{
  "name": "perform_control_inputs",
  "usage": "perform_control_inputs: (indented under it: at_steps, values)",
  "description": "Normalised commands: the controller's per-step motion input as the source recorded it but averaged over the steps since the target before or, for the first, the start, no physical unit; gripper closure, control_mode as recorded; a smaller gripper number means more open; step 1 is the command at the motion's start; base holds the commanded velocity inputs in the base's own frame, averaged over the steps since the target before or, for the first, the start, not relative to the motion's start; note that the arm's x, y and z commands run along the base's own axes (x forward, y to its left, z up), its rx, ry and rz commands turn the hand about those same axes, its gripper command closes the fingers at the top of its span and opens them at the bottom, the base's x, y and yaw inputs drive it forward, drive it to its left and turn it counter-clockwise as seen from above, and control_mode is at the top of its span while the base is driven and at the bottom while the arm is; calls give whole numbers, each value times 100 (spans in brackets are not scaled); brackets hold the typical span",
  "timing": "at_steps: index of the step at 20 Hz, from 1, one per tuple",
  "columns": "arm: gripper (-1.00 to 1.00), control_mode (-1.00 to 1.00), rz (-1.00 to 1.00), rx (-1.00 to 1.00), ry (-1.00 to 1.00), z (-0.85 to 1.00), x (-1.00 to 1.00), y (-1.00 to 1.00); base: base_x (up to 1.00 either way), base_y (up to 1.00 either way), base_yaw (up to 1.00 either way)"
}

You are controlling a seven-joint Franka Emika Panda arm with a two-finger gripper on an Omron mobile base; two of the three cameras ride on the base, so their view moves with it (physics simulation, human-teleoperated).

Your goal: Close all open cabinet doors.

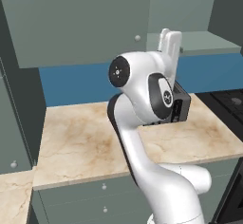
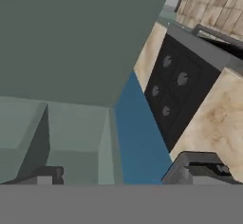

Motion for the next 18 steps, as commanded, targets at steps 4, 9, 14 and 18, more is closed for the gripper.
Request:
perform_control_inputs:
  at_steps: [4, 9, 14, 18]
  values:
    - [-100, -100, -29, 0, 0, -1, -33, -41, 0, 0, 0]
    - [-100, -100, -7, 0, 5, -1, -31, -52, 0, 0, 0]
    - [-100, -100, 1, 0, 0, -2, -48, -44, 0, 0, 0]
    - [-100, -100, 0, 0, 0, -4, -51, -33, 0, 0, 0]
